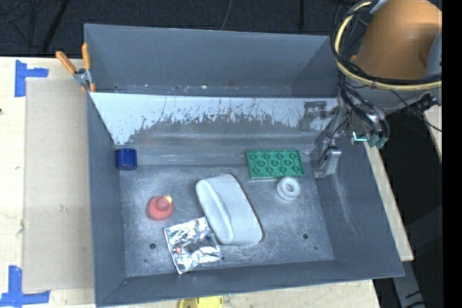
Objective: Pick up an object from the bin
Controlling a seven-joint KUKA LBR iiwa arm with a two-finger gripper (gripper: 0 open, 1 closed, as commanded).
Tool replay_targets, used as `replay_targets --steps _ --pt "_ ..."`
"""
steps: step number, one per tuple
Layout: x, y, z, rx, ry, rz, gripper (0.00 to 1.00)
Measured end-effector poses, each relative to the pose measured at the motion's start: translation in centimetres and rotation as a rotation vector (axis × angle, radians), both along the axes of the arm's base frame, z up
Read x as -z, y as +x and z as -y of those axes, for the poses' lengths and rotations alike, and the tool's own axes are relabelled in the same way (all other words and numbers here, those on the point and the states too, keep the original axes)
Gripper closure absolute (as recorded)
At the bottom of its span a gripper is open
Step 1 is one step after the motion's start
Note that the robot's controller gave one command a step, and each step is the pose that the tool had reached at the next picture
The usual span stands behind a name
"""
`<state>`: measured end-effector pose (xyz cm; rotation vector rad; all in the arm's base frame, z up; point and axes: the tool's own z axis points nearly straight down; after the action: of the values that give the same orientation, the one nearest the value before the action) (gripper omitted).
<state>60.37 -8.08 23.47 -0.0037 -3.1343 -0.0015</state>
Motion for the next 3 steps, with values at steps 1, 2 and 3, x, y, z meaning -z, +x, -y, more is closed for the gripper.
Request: replay_targets --steps 1,2,3 --pt "16.9 0.9 0.1 0.140 0.001 0.003 0.00" --pt "13.4 0.4 -0.3 0.203 -0.001 0.010 0.00" --pt "13.5 1.5 -0.5 0.271 -0.001 0.009 0.00"
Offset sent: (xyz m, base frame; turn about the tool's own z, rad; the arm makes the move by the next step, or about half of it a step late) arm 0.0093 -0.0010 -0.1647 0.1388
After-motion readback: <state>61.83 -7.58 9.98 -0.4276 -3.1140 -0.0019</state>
